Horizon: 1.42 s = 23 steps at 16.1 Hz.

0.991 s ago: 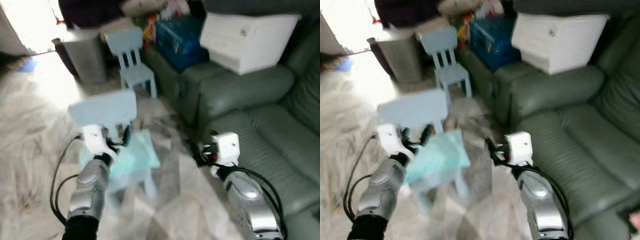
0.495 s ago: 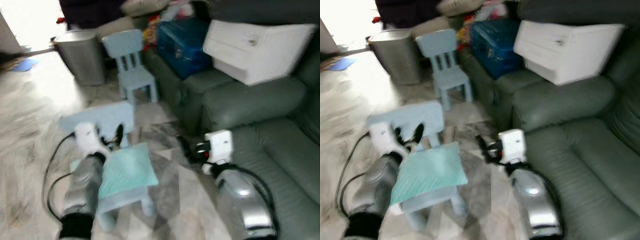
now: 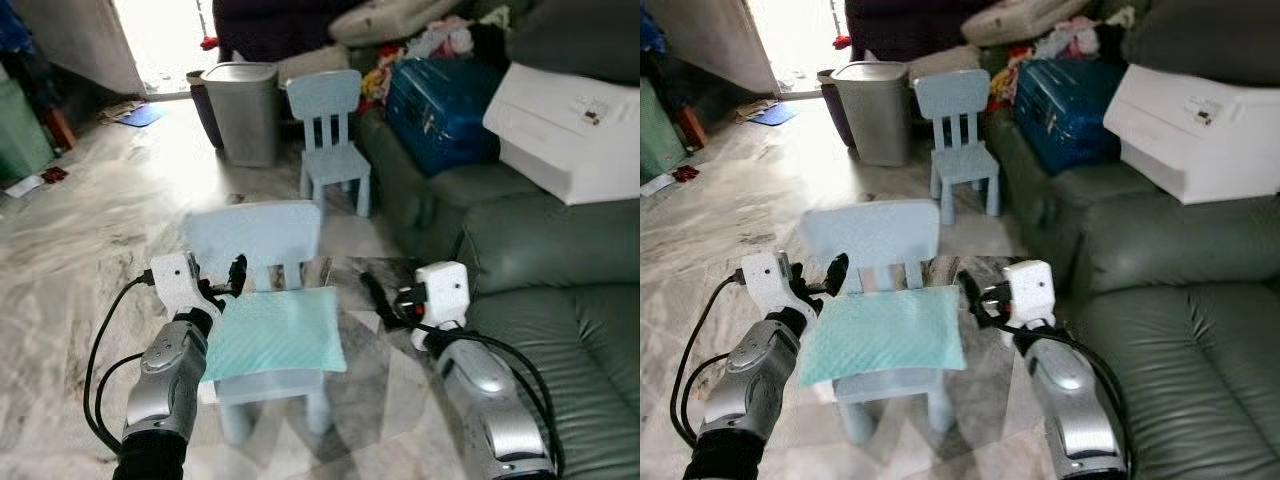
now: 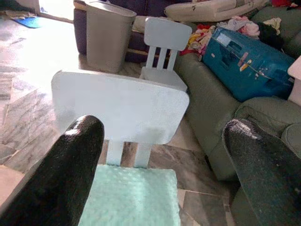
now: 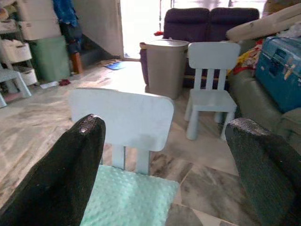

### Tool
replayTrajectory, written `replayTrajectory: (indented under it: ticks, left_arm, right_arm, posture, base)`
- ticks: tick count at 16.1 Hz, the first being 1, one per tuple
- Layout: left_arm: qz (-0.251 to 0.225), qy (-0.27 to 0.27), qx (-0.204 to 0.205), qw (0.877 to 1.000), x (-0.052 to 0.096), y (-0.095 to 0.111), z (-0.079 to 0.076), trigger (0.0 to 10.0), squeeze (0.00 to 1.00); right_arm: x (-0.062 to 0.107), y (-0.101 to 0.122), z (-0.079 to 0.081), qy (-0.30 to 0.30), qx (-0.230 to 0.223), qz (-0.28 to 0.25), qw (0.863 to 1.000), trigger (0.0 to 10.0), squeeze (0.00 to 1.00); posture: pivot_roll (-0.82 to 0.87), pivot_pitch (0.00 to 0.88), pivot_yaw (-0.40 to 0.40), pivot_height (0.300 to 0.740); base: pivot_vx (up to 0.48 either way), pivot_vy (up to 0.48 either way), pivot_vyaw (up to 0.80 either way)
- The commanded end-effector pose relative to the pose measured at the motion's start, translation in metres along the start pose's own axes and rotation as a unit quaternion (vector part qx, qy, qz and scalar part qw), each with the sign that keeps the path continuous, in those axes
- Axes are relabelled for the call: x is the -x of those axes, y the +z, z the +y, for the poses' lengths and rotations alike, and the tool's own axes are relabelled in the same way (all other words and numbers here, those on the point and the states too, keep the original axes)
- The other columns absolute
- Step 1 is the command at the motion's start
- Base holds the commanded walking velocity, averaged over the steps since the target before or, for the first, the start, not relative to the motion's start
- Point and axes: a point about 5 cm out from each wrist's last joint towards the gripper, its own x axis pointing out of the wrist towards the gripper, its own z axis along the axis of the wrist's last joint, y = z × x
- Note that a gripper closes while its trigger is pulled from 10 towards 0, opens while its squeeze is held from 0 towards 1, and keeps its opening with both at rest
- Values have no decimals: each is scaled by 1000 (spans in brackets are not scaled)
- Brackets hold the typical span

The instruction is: Move the pillow to the sofa

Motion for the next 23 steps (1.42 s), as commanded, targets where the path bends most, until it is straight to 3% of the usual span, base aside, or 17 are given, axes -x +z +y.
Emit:
replayTrajectory:
  ticks: [1,5,12,17,23]
  left_arm:
    - [1,10,-11,1000,-1,4,5,10000,0]
    - [1,11,-18,1000,0,4,6,10000,0]
    - [-22,22,-57,998,-2,10,8,10000,0]
    - [-20,18,-57,998,-1,9,8,10000,0]
    - [-11,-3,-42,999,2,5,8,10000,0]
  right_arm:
    - [-3,3,7,12,-3,-8,1000,10000,0]
    - [-3,3,7,13,-3,-8,1000,10000,0]
    - [-3,3,8,15,-3,-10,1000,10000,0]
    - [-5,4,11,17,-2,-13,1000,10000,0]
    - [-4,5,9,7,-15,-19,1000,10000,0]
  posture:
    - [-178,0,56,740]
    - [-177,0,56,740]
    - [-172,0,56,740]
    - [-169,0,58,740]
    - [-164,0,62,740]
  base:
    - [0,480,0]
    - [0,426,0]
    - [0,0,268]
    - [0,0,608]
    - [0,0,0]
